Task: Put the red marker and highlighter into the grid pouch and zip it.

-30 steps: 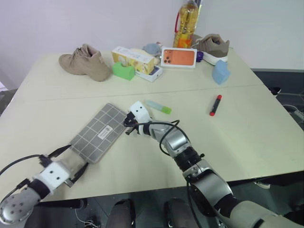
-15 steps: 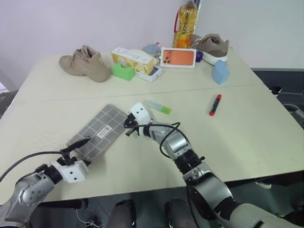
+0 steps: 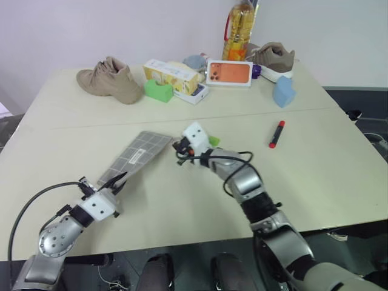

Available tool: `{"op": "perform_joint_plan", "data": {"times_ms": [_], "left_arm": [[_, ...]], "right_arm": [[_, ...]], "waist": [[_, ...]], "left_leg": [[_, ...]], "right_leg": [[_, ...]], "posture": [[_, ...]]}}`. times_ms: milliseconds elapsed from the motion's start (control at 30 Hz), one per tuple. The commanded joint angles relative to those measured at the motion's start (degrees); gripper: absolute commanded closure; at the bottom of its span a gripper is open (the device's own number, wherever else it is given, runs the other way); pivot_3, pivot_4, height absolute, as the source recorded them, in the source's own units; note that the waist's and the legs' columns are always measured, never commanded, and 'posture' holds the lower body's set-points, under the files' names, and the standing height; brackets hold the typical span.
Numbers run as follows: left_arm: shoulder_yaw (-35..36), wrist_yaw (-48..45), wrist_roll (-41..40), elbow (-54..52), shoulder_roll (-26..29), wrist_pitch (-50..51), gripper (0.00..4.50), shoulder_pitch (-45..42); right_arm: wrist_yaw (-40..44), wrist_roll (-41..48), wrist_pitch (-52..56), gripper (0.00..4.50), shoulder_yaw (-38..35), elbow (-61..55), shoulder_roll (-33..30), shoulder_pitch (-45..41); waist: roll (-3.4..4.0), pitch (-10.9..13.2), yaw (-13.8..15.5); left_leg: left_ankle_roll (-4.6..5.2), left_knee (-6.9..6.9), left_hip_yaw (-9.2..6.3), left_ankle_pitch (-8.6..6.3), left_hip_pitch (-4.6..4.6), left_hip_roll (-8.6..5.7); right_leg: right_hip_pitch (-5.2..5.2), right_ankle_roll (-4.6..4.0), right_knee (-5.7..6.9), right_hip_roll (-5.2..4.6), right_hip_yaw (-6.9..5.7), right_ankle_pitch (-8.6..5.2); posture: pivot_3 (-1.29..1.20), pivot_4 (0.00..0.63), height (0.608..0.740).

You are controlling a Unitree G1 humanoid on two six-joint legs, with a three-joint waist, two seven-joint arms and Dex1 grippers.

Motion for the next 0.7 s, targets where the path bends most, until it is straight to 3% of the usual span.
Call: {"op": "perform_joint_plan", "data": {"times_ms": [33,133,533,633,700], "left_arm": [[-1.39,-0.92,-1.55,-5.77,-1.08,4.37,4.5,-0.51],[-3.09,-1.68,-2.02,-7.73,-2.58,6.73,4.5,-1.45],[-5.78,-3.81,-1.87,-8.71,-4.59,8.08,4.5,-4.16],[-5.95,-3.81,-1.53,-9.01,-4.79,8.04,4.5,-3.81],[-5.91,-3.73,-1.32,-9.12,-4.92,8.01,4.5,-3.54]], "right_arm": [[5.77,0.09,-1.41,2.16,-0.6,-7.92,-7.34,2.04],[7.23,-0.44,-1.71,0.56,-1.07,-9.6,-12.38,2.9],[0.45,1.55,3.77,0.56,-4.75,-4.54,-7.31,0.83],[-0.37,1.6,4.4,1.37,-4.88,-3.68,-6.45,0.32],[-0.33,1.71,4.67,2.34,-4.7,-3.96,-6.29,0.39]], "waist": [[0.0,0.0,0.04],[-0.03,0.02,-0.05],[-0.09,0.07,0.51],[-0.09,0.07,0.72],[-0.09,0.07,1.01]], "left_leg": [[0.0,0.0,0.0,0.0,0.01,0.01],[0.02,0.03,0.03,0.01,0.03,0.02],[0.02,0.16,-0.01,0.02,0.17,0.08],[0.02,0.17,0.0,0.02,0.17,0.09],[0.02,0.16,-0.02,0.02,0.17,0.1]], "right_leg": [[0.01,0.01,0.0,0.03,0.0,0.0],[0.03,0.03,0.0,0.12,0.01,-0.01],[0.08,0.05,0.12,0.44,0.21,0.0],[0.06,0.05,0.13,0.44,0.22,0.0],[0.06,0.05,0.14,0.46,0.21,0.0]], "posture": [[0.0,0.15,0.74],[0.0,0.15,0.74],[0.0,0.15,0.74],[0.0,0.15,0.74],[0.0,0.15,0.74]]}}
